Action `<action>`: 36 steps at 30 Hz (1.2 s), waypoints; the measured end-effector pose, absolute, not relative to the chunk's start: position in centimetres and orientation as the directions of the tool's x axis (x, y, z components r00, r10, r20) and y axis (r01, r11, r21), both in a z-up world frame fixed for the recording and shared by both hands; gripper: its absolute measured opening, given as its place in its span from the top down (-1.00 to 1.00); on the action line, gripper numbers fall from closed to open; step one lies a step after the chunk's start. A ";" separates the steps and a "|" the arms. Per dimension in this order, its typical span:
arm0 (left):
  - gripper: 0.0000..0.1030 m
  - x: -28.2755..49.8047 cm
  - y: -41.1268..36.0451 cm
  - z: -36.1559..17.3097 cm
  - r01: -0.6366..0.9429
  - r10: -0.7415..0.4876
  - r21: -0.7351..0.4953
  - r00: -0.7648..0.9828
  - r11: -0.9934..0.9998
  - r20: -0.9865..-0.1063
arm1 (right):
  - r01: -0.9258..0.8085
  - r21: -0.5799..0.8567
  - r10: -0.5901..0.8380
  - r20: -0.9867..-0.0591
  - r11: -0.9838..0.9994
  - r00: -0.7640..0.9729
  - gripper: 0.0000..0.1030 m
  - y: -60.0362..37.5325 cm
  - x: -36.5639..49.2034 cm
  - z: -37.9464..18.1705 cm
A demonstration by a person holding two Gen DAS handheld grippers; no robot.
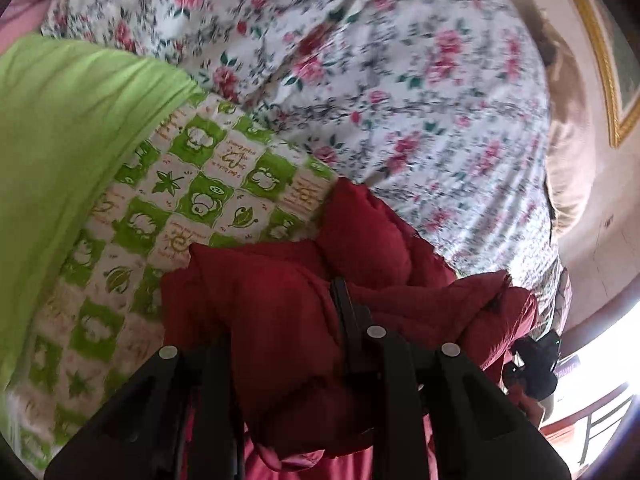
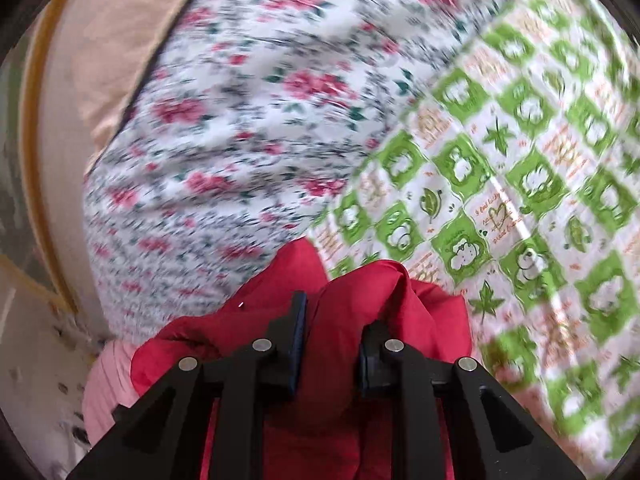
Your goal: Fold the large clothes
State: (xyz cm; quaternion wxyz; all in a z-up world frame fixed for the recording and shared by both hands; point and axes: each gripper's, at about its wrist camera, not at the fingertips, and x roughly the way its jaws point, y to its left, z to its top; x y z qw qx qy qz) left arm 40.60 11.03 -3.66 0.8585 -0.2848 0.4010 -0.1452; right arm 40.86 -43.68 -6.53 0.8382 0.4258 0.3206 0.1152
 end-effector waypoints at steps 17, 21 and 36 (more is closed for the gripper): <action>0.55 40.6 12.7 -0.4 0.148 -0.520 -0.584 0.659 0.798 -0.544 | 0.145 0.766 0.407 -0.480 0.627 0.777 0.62 -43.3 45.3 -10.2; 0.51 38.4 11.5 2.2 0.188 -0.476 -0.503 0.695 0.843 -0.539 | 0.153 0.753 0.390 -0.490 0.640 0.780 0.62 -42.7 46.0 -10.4; 0.50 30.7 11.8 8.7 0.246 -0.433 -0.459 0.825 0.853 -0.362 | 0.160 0.733 0.372 -0.505 0.661 0.779 0.61 -42.1 47.1 -10.6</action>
